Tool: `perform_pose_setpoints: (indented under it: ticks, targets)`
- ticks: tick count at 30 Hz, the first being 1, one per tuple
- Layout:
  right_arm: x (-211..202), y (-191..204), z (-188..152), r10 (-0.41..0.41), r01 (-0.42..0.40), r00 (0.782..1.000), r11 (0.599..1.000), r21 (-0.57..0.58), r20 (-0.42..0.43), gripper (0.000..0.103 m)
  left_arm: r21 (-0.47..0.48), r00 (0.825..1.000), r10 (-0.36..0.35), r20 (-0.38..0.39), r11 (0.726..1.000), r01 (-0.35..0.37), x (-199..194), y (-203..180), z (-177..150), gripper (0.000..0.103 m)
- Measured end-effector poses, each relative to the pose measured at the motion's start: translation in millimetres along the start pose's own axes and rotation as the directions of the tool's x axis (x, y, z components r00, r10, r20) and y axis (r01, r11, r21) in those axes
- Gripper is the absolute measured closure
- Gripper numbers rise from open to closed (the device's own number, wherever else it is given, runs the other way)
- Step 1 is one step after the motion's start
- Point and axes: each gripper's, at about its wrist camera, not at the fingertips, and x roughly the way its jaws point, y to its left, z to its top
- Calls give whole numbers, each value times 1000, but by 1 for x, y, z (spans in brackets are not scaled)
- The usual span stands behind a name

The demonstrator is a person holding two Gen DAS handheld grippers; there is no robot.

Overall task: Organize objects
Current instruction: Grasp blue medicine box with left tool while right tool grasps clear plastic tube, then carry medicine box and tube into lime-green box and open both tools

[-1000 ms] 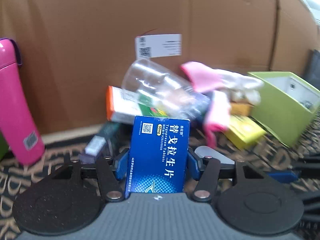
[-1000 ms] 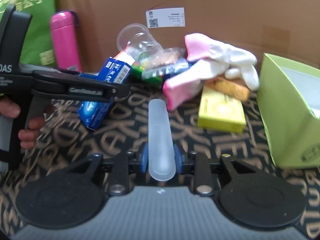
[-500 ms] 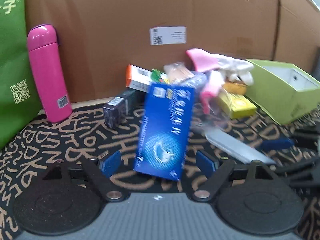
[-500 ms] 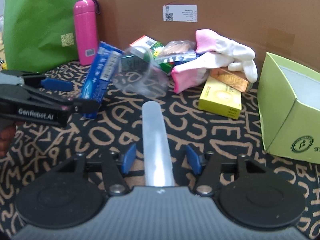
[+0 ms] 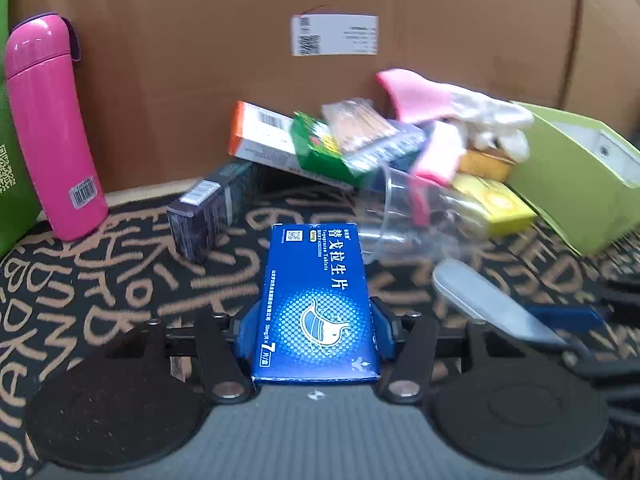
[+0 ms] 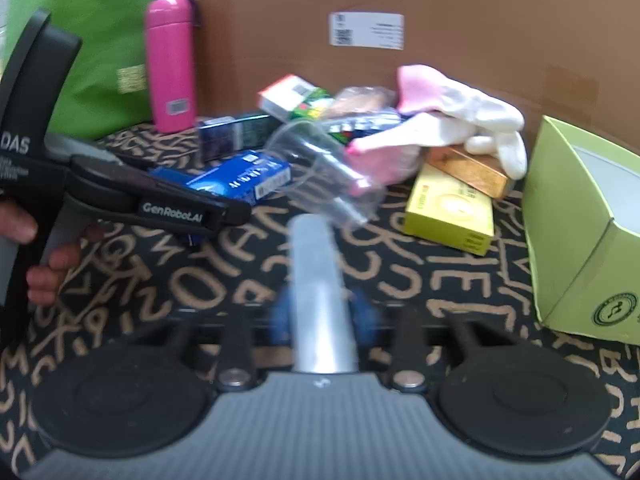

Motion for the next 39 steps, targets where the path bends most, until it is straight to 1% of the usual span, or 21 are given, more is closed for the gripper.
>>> perform_pose_setpoints:
  ticks: [1, 2, 5, 7, 9, 10, 12, 13, 15, 17, 20, 24, 26, 28, 30, 32, 34, 37, 39]
  targets:
    - [-3, 3, -1, -2, 2, 1000, 1000, -25, -3, 76, 5, 1000, -21, -6, 1000, 21, -7, 1, -4, 44]
    - [-5, 5, -2, -1, 1, 1000, 999, -37, -4, 76, 11, 1000, -27, -10, 1000, 27, -12, 1, -8, 44]
    - [-3, 7, -1, -4, 4, 1000, 999, -34, -1, 76, 22, 1000, -10, -5, 1000, 10, -13, -3, -10, 43]
    - [-1, 6, 1, -2, 2, 1000, 1000, -24, -8, 75, 31, 1000, 27, -1, 999, -27, -7, -5, -9, 31]
    - [-1, 5, 0, 4, -4, 1000, 1000, -16, -8, 75, 25, 998, 64, 10, 998, -64, -2, -6, -8, 25]
    - [-1, 4, -1, 8, -8, 1000, 1000, -12, -6, 75, 19, 997, 71, 13, 997, -71, 1, -5, -7, 25]
    - [-1, 1, -2, 14, -14, 1000, 1000, -2, -1, 75, 4, 997, 71, 22, 997, -71, 4, -3, -7, 25]
    - [-2, 2, -3, 13, -13, 1000, 1000, -2, 2, 76, 0, 997, 67, 25, 998, -68, 4, -3, -7, 29]
    - [-3, 4, -3, 3, -3, 1000, 1000, -14, 6, 76, 9, 999, 40, 34, 999, -41, -1, -4, -8, 44]
    - [-6, 6, -5, 7, -7, 1000, 1000, -15, 8, 76, 16, 999, 43, 17, 999, -44, -7, -6, -10, 44]
    - [-18, 6, -7, 23, -23, 999, 1000, -21, 21, 77, 4, 1000, 29, 7, 1000, -29, -19, -5, -14, 44]
    - [-45, 1, -5, 45, -44, 997, 999, -12, 66, 77, -13, 999, 17, 44, 1000, -16, -45, -5, -14, 44]
    - [-60, -4, -2, 37, -36, 994, 999, -10, 106, 77, -24, 997, -6, 83, 1000, 8, -59, -6, -6, 44]
    - [-75, -14, 2, 21, -23, 989, 1000, 10, 148, 77, -32, 991, -39, 129, 999, 44, -72, -10, 9, 44]
    - [-90, -27, 6, -10, 3, 981, 999, 34, 194, 77, -22, 981, -82, 177, 996, 88, -80, -21, 26, 44]
    - [-105, -44, 10, -66, 53, 969, 997, 60, 240, 77, -2, 967, -138, 214, 990, 142, -83, -37, 45, 44]
    - [-117, -64, 13, -128, 108, 955, 990, 87, 267, 77, 25, 953, -189, 235, 982, 188, -80, -57, 64, 44]
    - [-127, -102, 19, -221, 186, 933, 972, 144, 284, 77, 89, 933, -248, 259, 968, 233, -71, -93, 92, 44]
    - [-128, -130, 22, -289, 245, 915, 952, 184, 281, 77, 111, 924, -280, 259, 959, 260, -60, -118, 109, 44]
